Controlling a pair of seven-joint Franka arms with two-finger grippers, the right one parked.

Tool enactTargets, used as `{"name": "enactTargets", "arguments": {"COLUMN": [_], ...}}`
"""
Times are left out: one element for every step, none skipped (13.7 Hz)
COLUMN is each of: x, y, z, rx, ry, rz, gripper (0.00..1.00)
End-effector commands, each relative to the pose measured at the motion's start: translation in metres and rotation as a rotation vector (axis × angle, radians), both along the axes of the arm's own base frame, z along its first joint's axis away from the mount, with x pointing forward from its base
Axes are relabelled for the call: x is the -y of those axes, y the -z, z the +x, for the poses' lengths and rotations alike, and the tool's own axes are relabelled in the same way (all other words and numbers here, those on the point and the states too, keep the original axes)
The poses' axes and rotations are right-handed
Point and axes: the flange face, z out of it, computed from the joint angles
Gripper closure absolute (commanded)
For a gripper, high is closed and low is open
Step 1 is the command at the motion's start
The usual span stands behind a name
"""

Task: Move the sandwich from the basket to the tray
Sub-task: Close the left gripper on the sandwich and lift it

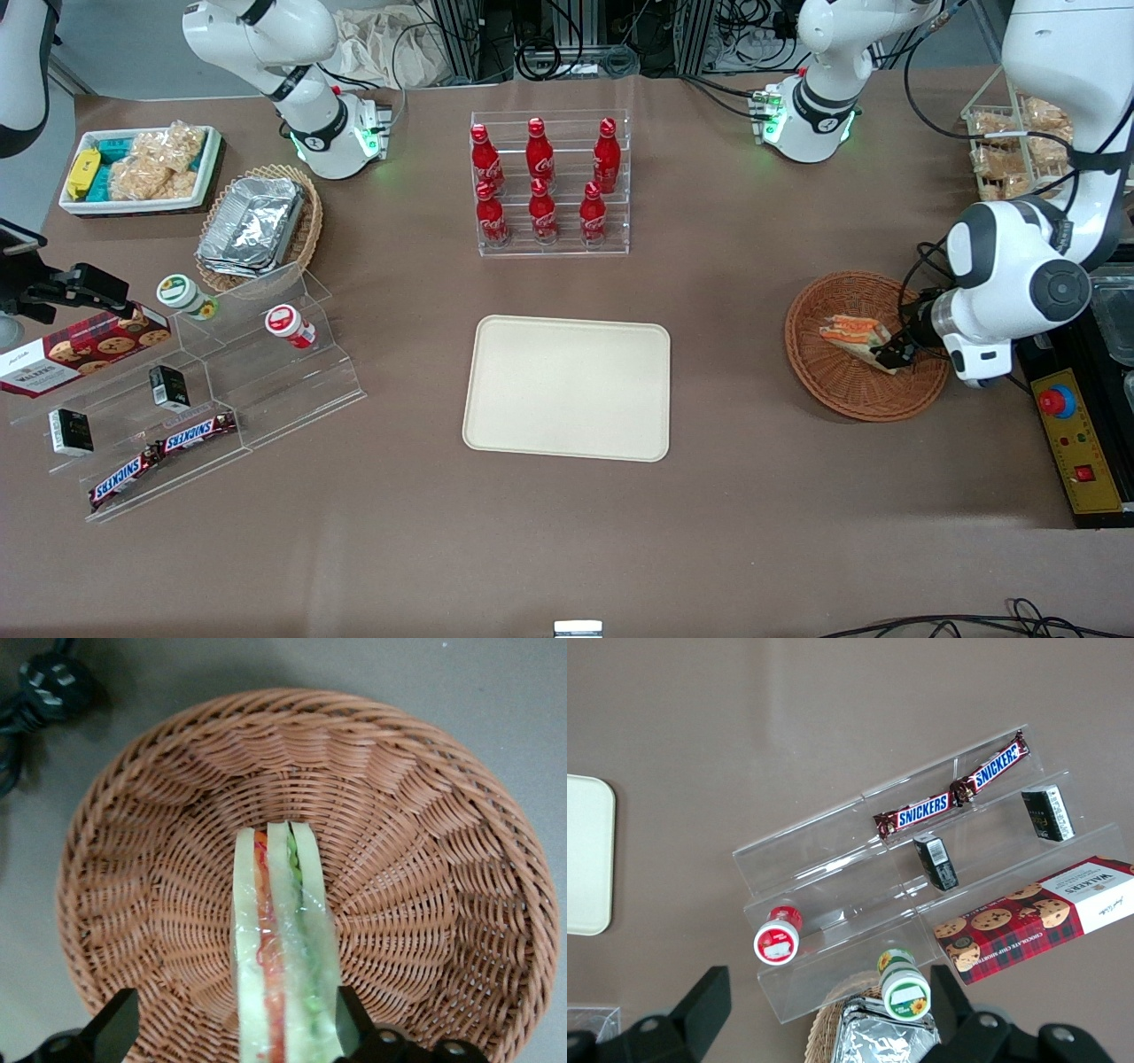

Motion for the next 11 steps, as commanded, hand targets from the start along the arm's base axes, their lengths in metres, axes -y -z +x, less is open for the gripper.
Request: {"name": "enactTargets", "arguments": {"x": [0.0,0.001,0.001,0.003,0.003,0.004,0.006,0.007,0.008,0.008,0.008], "y": [-0.003,0.003,0.007,0.012,0.019,0.024,0.031,0.037,0.044,0.049,0.05], "z": [0.007,0.008,0.008,0.006,0.001,-0.002,-0.006,-0.009,-0.014,-0.017,-0.017], "rx": [-0.015,-0.022,-0.016,-0.011,-0.011,0.004,0.008,0.012,0.025,0.037,0.036], "ry": [-0.005,-0.009,-0.012,-0.014,-0.015,-0.014,-0.013,-0.015,-0.014,-0.015,-0.015], "rz": [-0.006,-0.01,-0.012,-0.014,-0.015,-0.017,-0.018,-0.021,-0.023,-0.025,-0.025], "gripper": [0.0,0.0,0.0,0.0,0.0,0.0,0.0,0.0,0.01,0.02,0.22]}}
